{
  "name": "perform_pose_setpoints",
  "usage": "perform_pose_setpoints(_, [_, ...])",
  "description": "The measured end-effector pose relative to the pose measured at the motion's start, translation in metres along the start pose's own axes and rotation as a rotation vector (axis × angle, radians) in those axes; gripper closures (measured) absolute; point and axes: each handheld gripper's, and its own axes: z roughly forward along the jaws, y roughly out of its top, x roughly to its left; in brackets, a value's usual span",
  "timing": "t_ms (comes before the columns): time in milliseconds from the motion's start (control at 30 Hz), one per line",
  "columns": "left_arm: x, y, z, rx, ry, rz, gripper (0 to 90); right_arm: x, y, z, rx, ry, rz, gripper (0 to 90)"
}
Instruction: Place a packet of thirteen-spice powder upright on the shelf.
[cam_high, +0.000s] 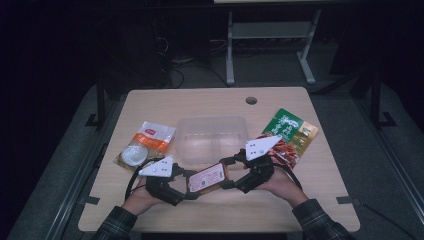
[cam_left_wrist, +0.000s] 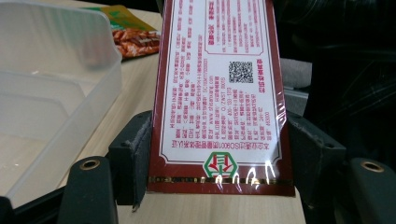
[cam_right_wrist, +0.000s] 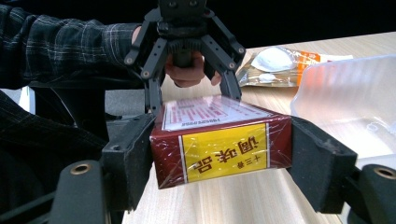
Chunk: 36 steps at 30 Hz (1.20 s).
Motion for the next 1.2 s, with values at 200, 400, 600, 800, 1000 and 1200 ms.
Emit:
perform_pose_setpoints(200, [-0.001,0.000,0.010,0.053,-0.004,0.013,31.7,0.003,0.004,0.000,-0.019,-0.010,-0.009,28.1])
perform_pose_setpoints(400, [0.000,-0.001,0.023,0.090,-0.015,-0.001,31.7,0.006,0.010,0.003,-0.031,-0.023,-0.028,28.7])
perform_pose_setpoints(600, [0.000,-0.001,0.029,0.113,-0.030,0.009,31.7,0.009,0.017,0.010,-0.052,-0.022,-0.040,29.2])
perform_pose_setpoints(800, [0.000,0.001,0.030,0.088,-0.058,0.011,31.8,0.012,0.024,0.015,-0.062,-0.007,-0.053,29.6])
perform_pose_setpoints(1000, [-0.001,0.002,0.030,0.076,-0.069,0.026,31.8,0.012,0.026,0.021,-0.067,0.017,-0.052,29.7])
perform_pose_setpoints(1200, [-0.001,0.002,0.034,0.089,-0.069,0.026,31.7,0.013,0.025,0.024,-0.060,0.024,-0.045,30.5])
